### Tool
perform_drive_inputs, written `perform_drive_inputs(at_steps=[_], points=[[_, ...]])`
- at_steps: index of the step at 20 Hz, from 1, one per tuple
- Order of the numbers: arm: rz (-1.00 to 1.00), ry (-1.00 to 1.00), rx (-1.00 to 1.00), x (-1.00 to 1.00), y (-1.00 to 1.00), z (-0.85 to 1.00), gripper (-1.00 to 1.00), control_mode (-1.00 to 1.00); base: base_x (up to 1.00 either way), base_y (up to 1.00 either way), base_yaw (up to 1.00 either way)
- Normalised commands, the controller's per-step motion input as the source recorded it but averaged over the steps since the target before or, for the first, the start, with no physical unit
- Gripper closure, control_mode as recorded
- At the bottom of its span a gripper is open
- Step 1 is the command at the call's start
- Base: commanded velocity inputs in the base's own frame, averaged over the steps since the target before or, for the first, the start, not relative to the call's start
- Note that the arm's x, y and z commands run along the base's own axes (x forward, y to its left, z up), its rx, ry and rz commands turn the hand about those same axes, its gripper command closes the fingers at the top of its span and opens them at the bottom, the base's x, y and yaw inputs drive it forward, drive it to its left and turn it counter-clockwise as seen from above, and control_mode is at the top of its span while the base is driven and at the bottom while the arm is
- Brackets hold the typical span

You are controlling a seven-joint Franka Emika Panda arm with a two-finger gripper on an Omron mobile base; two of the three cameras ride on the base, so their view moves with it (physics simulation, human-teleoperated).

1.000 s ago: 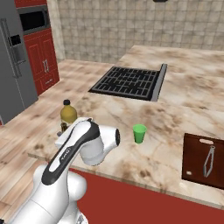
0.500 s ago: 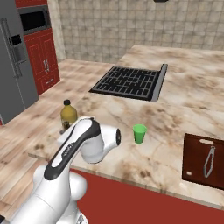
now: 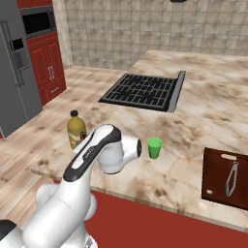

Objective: Place the drinks on the dining counter in a tight cluster.

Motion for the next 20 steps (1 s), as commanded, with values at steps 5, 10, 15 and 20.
perform_drive_inputs(at_steps=[5,10,15,20], points=[[0.07,0.00,0.07,0.47,-0.02,0.00,1.00,-1.00,0.00,0.00,0.00],[0.03,-0.02,0.09,0.54,0.06,-0.02,1.00,-1.00,0.00,0.00,0.00],[0.00,-0.03,0.04,0.51,0.05,-0.08,1.00,-1.00,0.00,0.00,0.00],[0.00,-0.03,0.00,0.41,0.10,-0.17,1.00,-1.00,0.00,0.00,0.00]])
